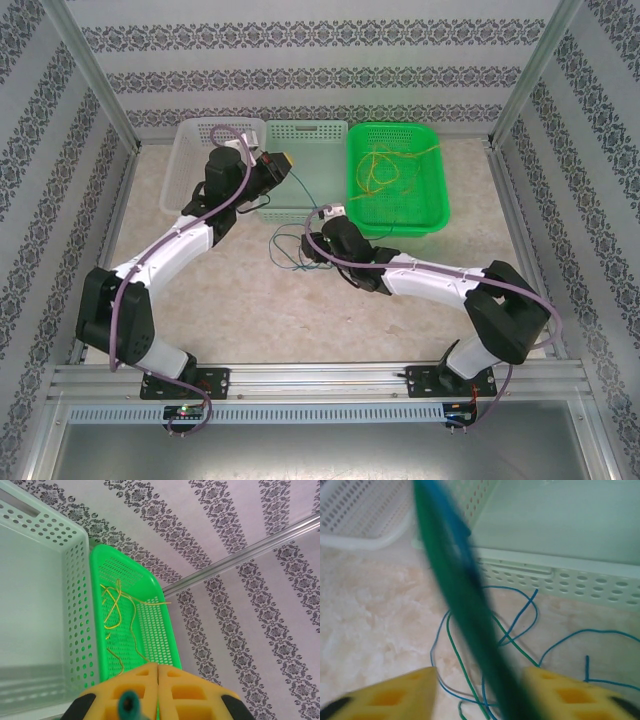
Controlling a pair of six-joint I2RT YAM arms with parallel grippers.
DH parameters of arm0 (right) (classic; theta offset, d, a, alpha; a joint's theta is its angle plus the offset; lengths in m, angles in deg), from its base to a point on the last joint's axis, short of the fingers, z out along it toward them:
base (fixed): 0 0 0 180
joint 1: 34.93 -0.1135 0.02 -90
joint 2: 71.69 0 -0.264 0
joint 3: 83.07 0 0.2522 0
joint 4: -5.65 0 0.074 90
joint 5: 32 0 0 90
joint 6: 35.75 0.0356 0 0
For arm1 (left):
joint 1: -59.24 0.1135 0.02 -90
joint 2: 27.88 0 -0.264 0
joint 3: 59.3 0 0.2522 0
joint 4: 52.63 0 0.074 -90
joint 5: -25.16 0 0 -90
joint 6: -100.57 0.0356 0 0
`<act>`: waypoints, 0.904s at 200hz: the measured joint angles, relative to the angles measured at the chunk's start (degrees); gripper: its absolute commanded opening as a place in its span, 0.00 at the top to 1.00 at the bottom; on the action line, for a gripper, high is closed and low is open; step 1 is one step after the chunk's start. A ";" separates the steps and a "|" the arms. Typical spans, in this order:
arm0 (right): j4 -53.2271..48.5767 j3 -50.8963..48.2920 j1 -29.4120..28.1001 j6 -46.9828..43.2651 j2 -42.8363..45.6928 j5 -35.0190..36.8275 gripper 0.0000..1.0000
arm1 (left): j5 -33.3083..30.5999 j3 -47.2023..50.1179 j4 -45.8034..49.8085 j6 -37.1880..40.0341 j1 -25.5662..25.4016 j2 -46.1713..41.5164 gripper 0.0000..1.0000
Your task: Untangle the cables
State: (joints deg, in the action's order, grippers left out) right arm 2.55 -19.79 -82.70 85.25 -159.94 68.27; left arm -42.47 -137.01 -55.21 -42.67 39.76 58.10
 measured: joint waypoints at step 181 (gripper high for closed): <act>2.36 -15.43 0.42 2.12 17.70 1.55 1.00 | -12.85 -11.26 18.91 19.89 16.63 -10.49 1.00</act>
State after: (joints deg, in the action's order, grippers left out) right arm 4.91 -35.22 -82.29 87.37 -142.23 69.82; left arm -55.32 -148.26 -36.30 -22.78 56.39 47.61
